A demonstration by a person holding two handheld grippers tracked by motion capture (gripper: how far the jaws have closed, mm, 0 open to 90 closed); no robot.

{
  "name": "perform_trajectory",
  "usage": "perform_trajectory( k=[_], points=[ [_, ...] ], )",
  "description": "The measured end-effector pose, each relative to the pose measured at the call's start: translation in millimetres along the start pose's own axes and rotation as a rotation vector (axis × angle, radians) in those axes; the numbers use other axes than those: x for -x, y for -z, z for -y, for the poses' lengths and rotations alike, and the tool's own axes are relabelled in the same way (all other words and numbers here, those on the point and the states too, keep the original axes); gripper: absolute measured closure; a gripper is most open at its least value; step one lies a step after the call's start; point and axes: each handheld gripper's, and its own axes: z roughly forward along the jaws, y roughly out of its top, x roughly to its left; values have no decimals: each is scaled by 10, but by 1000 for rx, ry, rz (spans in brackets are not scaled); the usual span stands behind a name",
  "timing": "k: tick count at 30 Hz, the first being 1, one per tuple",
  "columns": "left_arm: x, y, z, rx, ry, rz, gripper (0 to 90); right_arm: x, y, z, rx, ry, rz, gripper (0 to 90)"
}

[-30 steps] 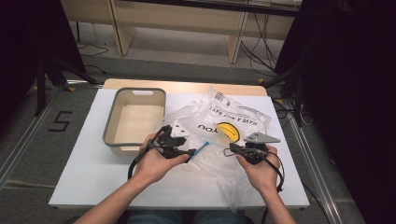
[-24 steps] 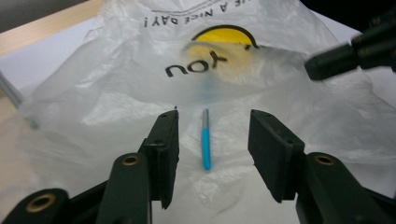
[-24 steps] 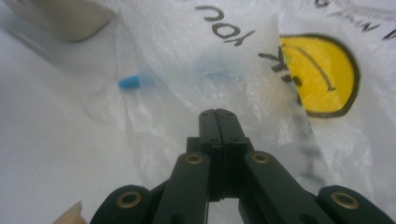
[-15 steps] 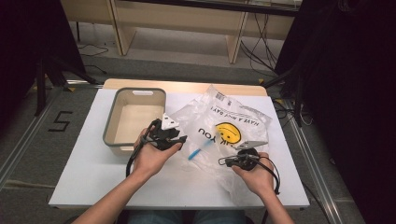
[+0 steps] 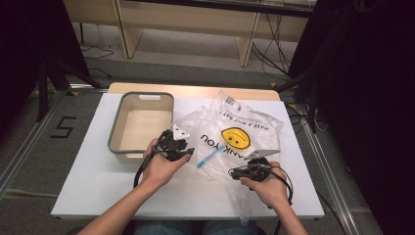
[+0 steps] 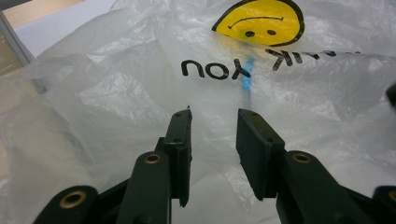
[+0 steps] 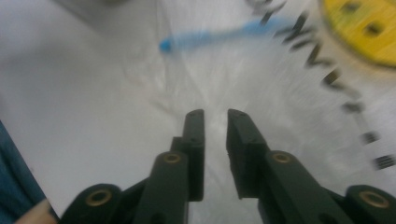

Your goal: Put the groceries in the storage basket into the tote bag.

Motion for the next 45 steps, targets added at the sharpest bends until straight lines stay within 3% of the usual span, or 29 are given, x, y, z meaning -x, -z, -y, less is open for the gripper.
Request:
perform_trajectory(
  k=[4, 8, 10, 13, 19, 22, 25, 35, 45],
  points=[
    [2, 2, 72, -2, -15, 30, 614, 36, 211, -63, 103, -19, 33, 643],
    [28, 5, 131, 10, -23, 46, 574, 102, 315, -42, 127, -51, 87, 577],
    [52, 15, 153, 23, -54, 36, 525, 133, 338, -11, 136, -52, 111, 572],
    [90, 29, 182, 20, -72, 60, 478, 169, 364, 44, 136, -66, 129, 556],
    [131, 66, 249, 29, -113, 69, 406, 270, 437, 125, 131, -100, 182, 519],
    [135, 95, 295, 29, -93, 107, 381, 303, 476, 162, 138, -125, 205, 501],
    [120, 124, 329, 30, -81, 119, 370, 321, 517, 194, 143, -147, 236, 484],
    [88, 186, 408, 31, -68, 115, 366, 426, 579, 326, 111, -231, 323, 432],
    [78, 225, 450, 32, -82, 105, 359, 506, 524, 439, 82, -294, 339, 405]
  ],
)
